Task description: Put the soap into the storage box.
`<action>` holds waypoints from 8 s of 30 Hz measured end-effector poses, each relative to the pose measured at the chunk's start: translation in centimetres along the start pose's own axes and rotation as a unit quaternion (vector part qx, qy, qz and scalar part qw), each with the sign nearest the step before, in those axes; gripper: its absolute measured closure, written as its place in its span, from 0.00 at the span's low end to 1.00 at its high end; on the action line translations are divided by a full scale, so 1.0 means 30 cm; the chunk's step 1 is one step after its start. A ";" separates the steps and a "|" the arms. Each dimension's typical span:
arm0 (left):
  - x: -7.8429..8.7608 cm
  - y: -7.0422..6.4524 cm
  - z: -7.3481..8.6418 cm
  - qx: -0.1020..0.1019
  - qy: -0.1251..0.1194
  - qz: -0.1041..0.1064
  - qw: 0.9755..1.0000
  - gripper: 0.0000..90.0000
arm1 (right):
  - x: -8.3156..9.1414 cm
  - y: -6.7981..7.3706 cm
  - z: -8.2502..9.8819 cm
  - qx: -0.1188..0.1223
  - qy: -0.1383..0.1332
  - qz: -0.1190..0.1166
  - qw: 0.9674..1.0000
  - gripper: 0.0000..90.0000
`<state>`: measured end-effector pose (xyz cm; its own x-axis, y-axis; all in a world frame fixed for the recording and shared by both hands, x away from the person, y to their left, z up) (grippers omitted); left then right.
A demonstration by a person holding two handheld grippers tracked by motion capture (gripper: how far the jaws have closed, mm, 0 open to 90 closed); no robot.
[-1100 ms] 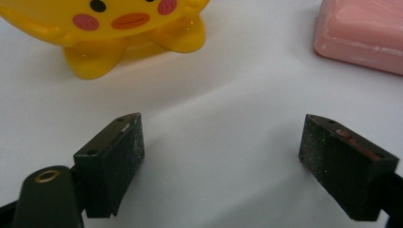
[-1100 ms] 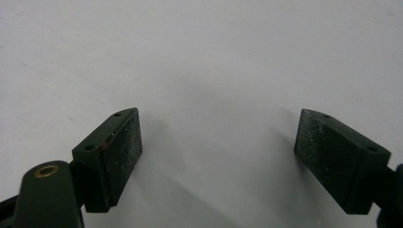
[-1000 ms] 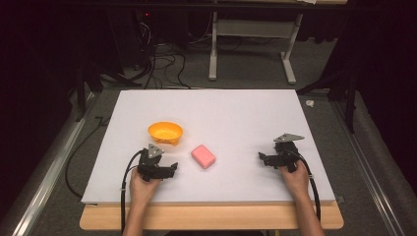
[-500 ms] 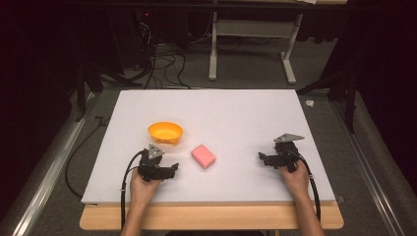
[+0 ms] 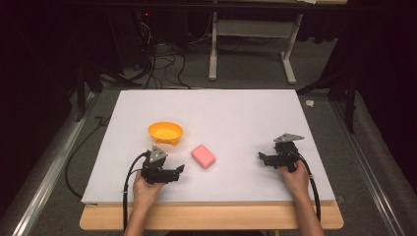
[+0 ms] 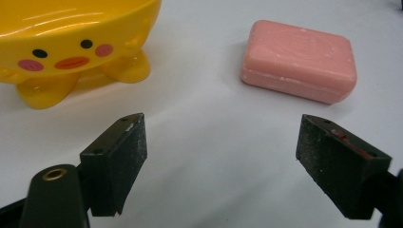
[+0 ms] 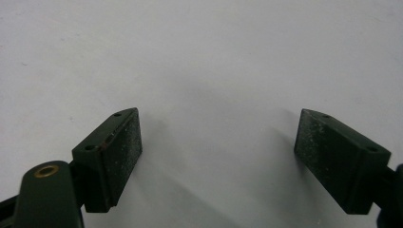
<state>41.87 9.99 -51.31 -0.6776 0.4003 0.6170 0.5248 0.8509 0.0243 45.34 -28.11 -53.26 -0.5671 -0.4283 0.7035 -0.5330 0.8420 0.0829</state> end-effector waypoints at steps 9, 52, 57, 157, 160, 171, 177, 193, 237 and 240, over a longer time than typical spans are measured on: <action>0.016 -0.036 -0.041 -0.007 -0.014 0.014 1.000 0.20 | 0.000 0.000 0.000 0.000 0.000 0.000 1.000 0.19; -0.089 -0.156 -0.208 -0.053 -0.007 0.049 0.997 0.17 | 0.000 0.001 0.000 -0.001 0.000 0.000 1.000 0.19; -0.126 -0.168 -0.207 -0.057 0.002 0.046 0.997 0.17 | 0.000 0.001 0.000 -0.001 0.000 0.000 1.000 0.19; -0.174 -0.199 -0.163 -0.069 0.012 0.036 0.997 0.15 | 0.000 0.000 0.000 0.000 0.000 0.000 1.000 0.19; -0.161 -0.196 -0.162 -0.068 0.011 0.038 0.997 0.15 | 0.000 0.000 0.000 0.000 0.000 0.000 1.000 0.19; -0.122 -0.177 -0.162 -0.063 0.011 0.036 0.997 0.15 | 0.000 0.001 0.000 -0.001 0.000 0.000 1.000 0.19; -0.097 -0.173 -0.162 -0.061 0.004 0.034 0.998 0.15 | 0.000 0.001 0.000 -0.002 0.000 0.000 1.000 0.19; -0.025 -0.137 -0.153 -0.033 -0.007 0.032 0.999 0.15 | 0.000 0.001 0.000 -0.002 0.000 0.000 1.000 0.19; 0.122 0.075 -0.153 0.038 -0.031 -0.048 0.998 0.15 | 0.000 0.001 0.000 0.001 0.000 0.001 1.000 0.19; 0.119 0.085 -0.157 0.043 -0.029 -0.052 0.997 0.15 | 0.001 0.001 0.000 0.001 0.000 0.001 1.000 0.19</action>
<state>43.23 11.99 -45.34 -0.7564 0.3250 0.5676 0.4057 0.9138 0.0175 45.32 -28.10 -53.25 -0.5687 -0.4264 0.7034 -0.5334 0.8421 0.0792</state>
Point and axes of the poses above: each handheld gripper's, and its own axes: x roughly backward along the jaws, z roughly out of its underside, y roughly to its left, the point moved 7 cm from there along -x, roughly forward along the jaws, and after that the axes turned 9 degrees about -z, right-handed, at the moved point
